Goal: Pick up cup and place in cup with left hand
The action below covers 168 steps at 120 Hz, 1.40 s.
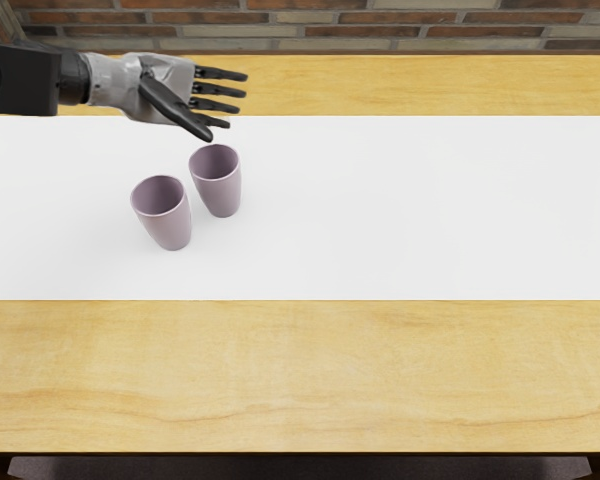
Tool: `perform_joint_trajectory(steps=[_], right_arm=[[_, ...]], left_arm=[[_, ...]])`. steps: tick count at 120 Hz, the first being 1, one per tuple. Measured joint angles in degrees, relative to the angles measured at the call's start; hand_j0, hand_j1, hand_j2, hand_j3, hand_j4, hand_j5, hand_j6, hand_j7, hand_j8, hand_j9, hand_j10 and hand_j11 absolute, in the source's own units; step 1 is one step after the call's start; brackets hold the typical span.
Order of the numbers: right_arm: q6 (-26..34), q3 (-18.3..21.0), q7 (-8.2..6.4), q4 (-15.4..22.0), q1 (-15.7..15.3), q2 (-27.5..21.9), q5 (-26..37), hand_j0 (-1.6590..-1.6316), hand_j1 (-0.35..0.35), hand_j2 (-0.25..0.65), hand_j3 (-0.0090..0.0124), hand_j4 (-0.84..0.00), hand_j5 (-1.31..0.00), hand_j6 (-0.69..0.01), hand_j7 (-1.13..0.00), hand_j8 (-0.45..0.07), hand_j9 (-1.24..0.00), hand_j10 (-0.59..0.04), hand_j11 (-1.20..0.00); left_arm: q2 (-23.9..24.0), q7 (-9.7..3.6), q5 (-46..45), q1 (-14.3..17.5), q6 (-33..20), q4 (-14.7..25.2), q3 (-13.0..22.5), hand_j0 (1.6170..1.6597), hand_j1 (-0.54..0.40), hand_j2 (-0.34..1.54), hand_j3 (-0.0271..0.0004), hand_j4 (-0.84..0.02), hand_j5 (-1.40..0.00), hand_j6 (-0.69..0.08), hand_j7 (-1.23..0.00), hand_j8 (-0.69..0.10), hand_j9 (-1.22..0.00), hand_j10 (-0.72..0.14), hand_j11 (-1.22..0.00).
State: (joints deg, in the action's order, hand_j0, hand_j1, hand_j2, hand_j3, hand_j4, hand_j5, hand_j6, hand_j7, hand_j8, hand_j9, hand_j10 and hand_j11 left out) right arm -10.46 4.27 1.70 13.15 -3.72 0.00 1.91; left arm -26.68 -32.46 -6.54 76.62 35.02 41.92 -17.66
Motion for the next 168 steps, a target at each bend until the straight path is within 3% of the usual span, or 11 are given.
perform_joint_trajectory(steps=[22,41,52,60,68,84,97,106,127,168], right_arm=[[0.20,0.07,0.02,-0.50,-0.07,0.00,0.06,-1.6581,-0.331,-0.003,0.0000,-0.015,-0.02,-0.015,-0.02,-0.015,-0.02,-0.015,-0.02],[0.27,0.08,-0.01,-0.77,-0.09,0.00,0.10,-1.6581,-0.331,-0.003,0.0000,-0.015,-0.02,-0.015,-0.02,-0.015,-0.02,-0.015,-0.02],[0.29,0.08,-0.02,-0.81,-0.11,0.00,0.11,-1.6581,-0.331,-0.003,0.0000,-0.015,-0.02,-0.015,-0.02,-0.015,-0.02,-0.015,-0.02],[0.30,0.08,-0.02,-0.83,-0.11,0.00,0.11,-1.6581,-0.331,-0.003,0.0000,-0.015,-0.02,-0.015,-0.02,-0.015,-0.02,-0.015,-0.02],[0.29,0.07,-0.01,-0.84,-0.13,0.00,0.11,-1.6581,-0.331,-0.003,0.0000,-0.015,-0.02,-0.015,-0.02,-0.015,-0.02,-0.015,-0.02],[0.32,0.07,-0.02,-0.84,-0.11,0.00,0.11,-1.6581,-0.331,-0.003,0.0000,-0.015,-0.02,-0.015,-0.02,-0.015,-0.02,-0.015,-0.02],[0.32,0.07,-0.03,-0.84,-0.12,0.00,0.11,-1.6581,-0.331,-0.003,0.0000,-0.015,-0.02,-0.015,-0.02,-0.015,-0.02,-0.015,-0.02],[0.31,0.06,-0.02,-0.84,-0.10,0.00,0.11,-1.6581,-0.331,-0.003,0.0000,-0.015,-0.02,-0.015,-0.02,-0.015,-0.02,-0.015,-0.02],[0.30,0.08,-0.01,-0.84,-0.12,0.00,0.11,-1.6581,-0.331,-0.003,0.0000,-0.015,-0.02,-0.015,-0.02,-0.015,-0.02,-0.015,-0.02],[0.31,0.07,-0.03,-0.84,-0.12,0.00,0.11,-1.6581,-0.331,-0.003,0.0000,-0.015,-0.02,-0.015,-0.02,-0.015,-0.02,-0.015,-0.02]], left_arm=[[-0.33,-0.27,1.96,2.48,0.00,1.27,0.01,1.6581,0.344,0.00,0.0000,-0.004,0.00,-0.003,0.00,-0.003,0.00,-0.003,0.00],[0.26,-0.53,16.56,4.05,-0.03,1.32,0.08,1.6581,0.341,0.00,0.0000,-0.007,-0.01,-0.006,-0.01,-0.006,-0.01,-0.006,-0.01],[0.96,-0.29,25.75,5.03,-5.27,1.36,0.70,1.6581,0.341,0.00,0.0000,-0.008,-0.01,-0.007,-0.01,-0.007,-0.01,-0.007,-0.01],[4.71,-0.16,32.39,5.34,-10.67,1.38,1.38,1.6581,0.340,0.00,0.0000,-0.008,-0.01,-0.008,-0.01,-0.008,-0.01,-0.007,-0.01],[8.60,-0.08,36.17,8.70,-16.67,1.40,5.39,1.6581,0.339,0.00,0.0000,-0.009,-0.01,-0.009,-0.01,-0.009,-0.01,-0.009,-0.01],[11.04,-0.02,39.20,8.69,-25.39,1.93,13.49,1.6581,0.334,0.00,0.0000,-0.015,-0.02,-0.015,-0.02,-0.015,-0.02,-0.014,-0.02],[10.91,-0.04,39.83,10.24,-36.16,8.42,22.62,1.6581,0.326,0.00,0.0000,-0.022,-0.03,-0.022,-0.03,-0.022,-0.03,-0.021,-0.03],[10.58,-0.08,39.75,11.03,-40.22,12.22,26.39,1.6581,0.312,0.01,0.0000,-0.034,-0.04,-0.035,-0.04,-0.034,-0.04,-0.033,-0.04],[10.85,-0.35,39.90,10.21,-43.51,17.68,29.34,1.6581,0.261,0.02,0.0000,-0.076,-0.10,-0.077,-0.10,-0.077,-0.10,-0.076,-0.10],[11.03,-0.17,40.59,7.89,-47.24,18.86,31.59,1.6580,0.068,0.05,0.0000,-0.238,-0.31,-0.239,-0.31,-0.239,-0.31,-0.238,-0.31]])
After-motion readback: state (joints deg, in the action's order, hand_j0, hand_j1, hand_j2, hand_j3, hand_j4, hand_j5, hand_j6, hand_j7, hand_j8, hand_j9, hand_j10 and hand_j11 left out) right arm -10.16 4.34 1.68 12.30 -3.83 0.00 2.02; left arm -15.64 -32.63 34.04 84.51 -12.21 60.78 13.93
